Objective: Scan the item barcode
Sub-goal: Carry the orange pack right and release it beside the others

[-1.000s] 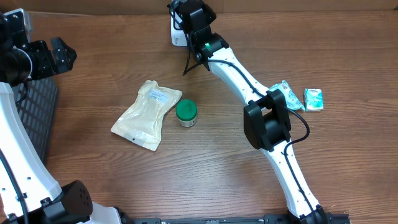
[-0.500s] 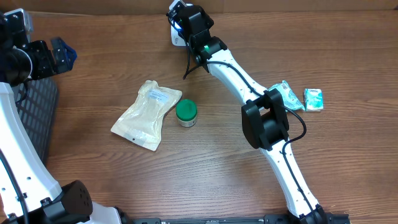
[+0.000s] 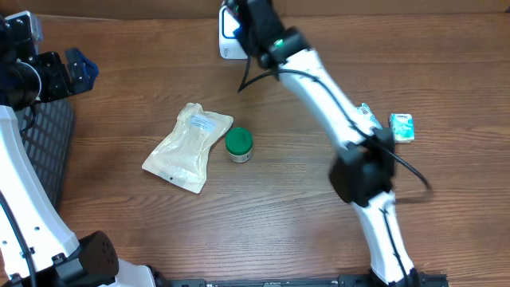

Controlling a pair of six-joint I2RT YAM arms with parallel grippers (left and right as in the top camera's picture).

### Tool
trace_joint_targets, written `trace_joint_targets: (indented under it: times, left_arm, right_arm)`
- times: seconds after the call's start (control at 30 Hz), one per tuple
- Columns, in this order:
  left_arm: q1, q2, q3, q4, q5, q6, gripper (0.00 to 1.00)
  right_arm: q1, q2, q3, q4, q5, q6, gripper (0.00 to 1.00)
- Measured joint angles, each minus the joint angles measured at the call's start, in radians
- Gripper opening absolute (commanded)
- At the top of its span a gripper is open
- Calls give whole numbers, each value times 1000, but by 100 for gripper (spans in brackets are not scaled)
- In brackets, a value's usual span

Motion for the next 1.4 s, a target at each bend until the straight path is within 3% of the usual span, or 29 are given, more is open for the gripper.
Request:
trace_joint_targets:
  times: [0.23, 0.37, 0.57, 0.9, 1.1, 1.23, 1.4]
  left_arm:
    - [0, 0, 0, 0, -1, 0, 100]
    - [0, 0, 0, 1, -1, 0, 100]
    - [0, 0, 0, 1, -1, 0, 99]
    - [0, 0, 0, 0, 0, 0, 100]
    - [0, 0, 0, 1, -1, 0, 100]
    - [0, 0, 0, 1, -1, 0, 100]
    - [0, 0, 0, 1, -1, 0, 100]
  right_arm:
    - [-85, -443, 32, -653, -21, 393, 4]
    - [-252, -507, 38, -883, -76, 536, 4]
    - [-476, -418, -142, -877, -252, 603, 4]
    - [-716, -383, -580, -631, -422, 603, 5]
    - [-724, -383, -759, -501, -451, 593, 14]
    - [-724, -383, -814, -446, -459, 589, 29]
    - [-724, -383, -824, -417, -466, 568, 39]
